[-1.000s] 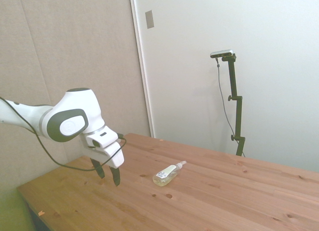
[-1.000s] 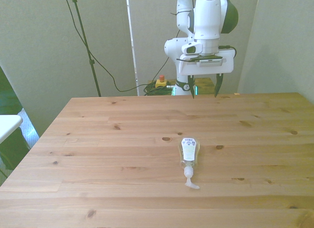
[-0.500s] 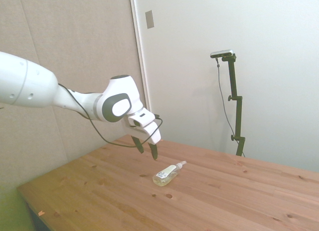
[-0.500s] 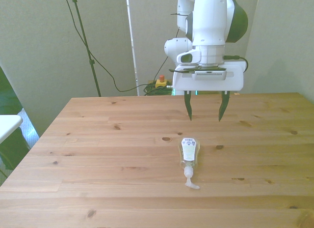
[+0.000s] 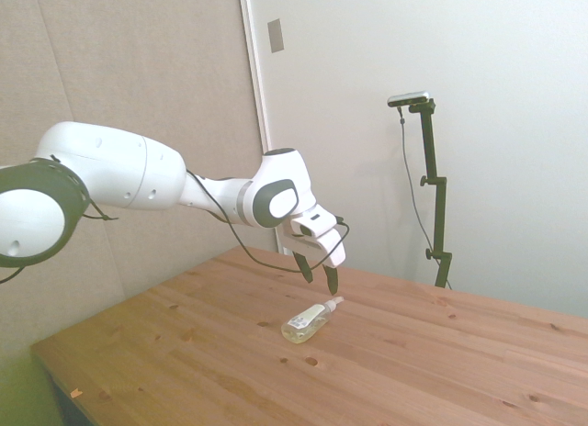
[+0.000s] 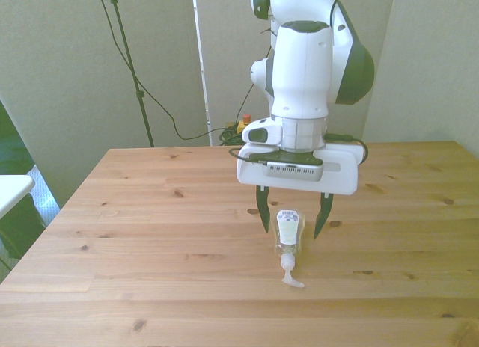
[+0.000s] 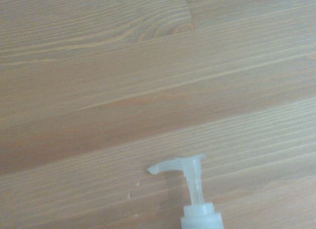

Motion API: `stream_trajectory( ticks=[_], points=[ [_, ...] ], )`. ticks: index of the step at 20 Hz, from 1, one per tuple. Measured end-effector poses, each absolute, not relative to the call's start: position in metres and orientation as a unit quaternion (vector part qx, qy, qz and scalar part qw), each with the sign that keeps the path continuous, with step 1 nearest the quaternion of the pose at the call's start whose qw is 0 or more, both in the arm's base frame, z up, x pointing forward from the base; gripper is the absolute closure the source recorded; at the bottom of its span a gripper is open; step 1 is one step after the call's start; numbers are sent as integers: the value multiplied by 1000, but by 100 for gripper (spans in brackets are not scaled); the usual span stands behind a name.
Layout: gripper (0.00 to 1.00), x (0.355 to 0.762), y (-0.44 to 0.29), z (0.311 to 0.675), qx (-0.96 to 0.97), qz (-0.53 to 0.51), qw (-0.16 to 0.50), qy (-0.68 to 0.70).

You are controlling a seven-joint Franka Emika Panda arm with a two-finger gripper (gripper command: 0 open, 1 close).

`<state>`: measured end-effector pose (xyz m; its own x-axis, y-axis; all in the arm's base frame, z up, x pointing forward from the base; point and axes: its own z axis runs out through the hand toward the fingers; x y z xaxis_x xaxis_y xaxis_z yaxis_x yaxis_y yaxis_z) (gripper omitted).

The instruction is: Stand the sanitizer

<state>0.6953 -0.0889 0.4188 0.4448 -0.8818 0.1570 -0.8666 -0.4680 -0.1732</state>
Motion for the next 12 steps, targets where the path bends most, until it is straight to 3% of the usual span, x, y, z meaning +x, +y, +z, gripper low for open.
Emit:
stream_trajectory(
  ticks=[6, 12],
  points=[
    [0, 728, -95, 392, -847, -101, 32, 521],
    [0, 736, -99, 370, -846, -87, 24, 525]
  ],
)
